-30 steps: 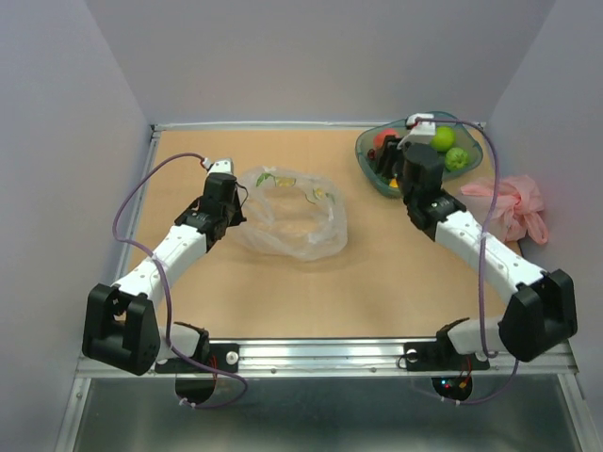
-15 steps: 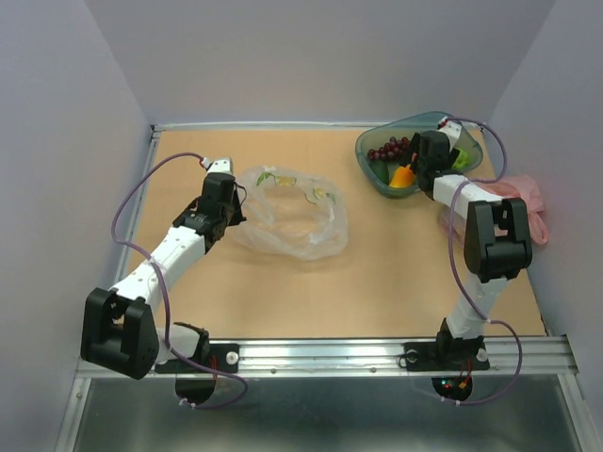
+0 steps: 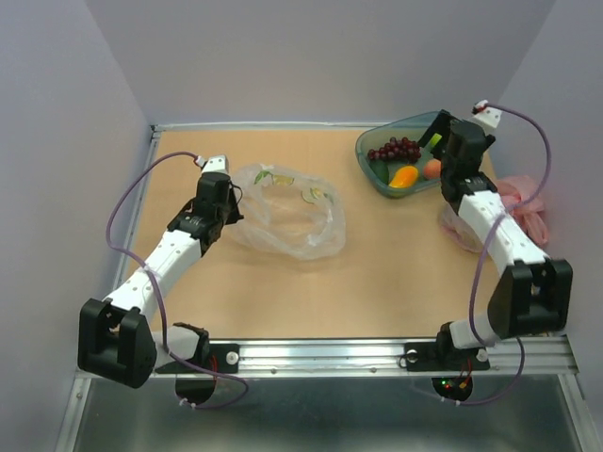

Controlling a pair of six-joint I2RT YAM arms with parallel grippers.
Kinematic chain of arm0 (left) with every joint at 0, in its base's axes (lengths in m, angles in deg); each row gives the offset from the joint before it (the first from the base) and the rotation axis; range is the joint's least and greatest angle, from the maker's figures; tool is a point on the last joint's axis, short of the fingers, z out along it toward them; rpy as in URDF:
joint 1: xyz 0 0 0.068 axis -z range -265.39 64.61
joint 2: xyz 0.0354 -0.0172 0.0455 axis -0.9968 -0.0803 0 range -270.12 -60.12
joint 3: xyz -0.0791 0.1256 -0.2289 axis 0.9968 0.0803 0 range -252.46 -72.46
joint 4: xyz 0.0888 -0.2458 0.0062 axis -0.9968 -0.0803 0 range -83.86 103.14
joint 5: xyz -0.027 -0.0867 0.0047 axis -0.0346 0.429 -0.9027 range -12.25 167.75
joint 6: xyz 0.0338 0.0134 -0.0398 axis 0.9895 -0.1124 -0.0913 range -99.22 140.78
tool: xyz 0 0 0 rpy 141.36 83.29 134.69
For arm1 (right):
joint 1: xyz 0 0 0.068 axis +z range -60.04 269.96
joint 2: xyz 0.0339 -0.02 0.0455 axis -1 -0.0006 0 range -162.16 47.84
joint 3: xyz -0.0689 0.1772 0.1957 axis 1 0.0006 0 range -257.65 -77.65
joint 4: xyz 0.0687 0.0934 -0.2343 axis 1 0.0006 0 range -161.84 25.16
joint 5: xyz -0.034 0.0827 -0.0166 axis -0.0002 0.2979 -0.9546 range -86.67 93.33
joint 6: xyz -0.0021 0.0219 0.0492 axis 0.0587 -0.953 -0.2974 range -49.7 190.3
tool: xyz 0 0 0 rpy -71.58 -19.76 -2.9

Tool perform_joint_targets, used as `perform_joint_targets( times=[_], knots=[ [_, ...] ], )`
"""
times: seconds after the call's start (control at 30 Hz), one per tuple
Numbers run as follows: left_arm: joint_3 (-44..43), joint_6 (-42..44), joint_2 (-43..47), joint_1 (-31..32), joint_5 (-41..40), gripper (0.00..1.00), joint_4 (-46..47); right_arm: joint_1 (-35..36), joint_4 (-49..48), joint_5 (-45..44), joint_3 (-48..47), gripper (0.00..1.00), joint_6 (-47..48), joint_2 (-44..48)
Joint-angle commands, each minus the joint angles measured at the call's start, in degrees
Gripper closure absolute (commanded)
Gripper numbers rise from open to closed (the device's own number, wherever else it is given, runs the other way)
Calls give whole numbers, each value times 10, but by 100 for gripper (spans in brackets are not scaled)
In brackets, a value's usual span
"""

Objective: Untie the knot of the plastic bag and take out the fruit

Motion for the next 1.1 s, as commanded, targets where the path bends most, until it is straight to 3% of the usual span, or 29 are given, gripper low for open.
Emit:
perform_joint_targets(
  times=[0.0,0.23,0.33,0.4,0.6,0.67,0.8,1.07],
  knots=[
    [-8,-7,36,-4,-9,100,8,-2,-8,43,57,0,-3,168],
    [39,-35,110,-4,-25,100,-4,-2,37,94,140,0,-4,431],
    [57,-44,149,-4,-53,100,-12,-2,71,103,162,0,-6,503],
    [64,-44,167,-5,-69,96,-13,-1,105,104,173,0,-5,568],
    [86,-54,223,-5,-81,65,-34,-1,181,92,232,0,5,735],
    [91,-58,260,-5,-87,46,-36,-1,203,84,248,0,13,776],
    [112,-62,328,-5,-106,30,-42,-2,233,65,263,0,24,855],
    [136,-62,490,-6,-119,7,-42,-2,285,72,258,0,42,861]
  ],
)
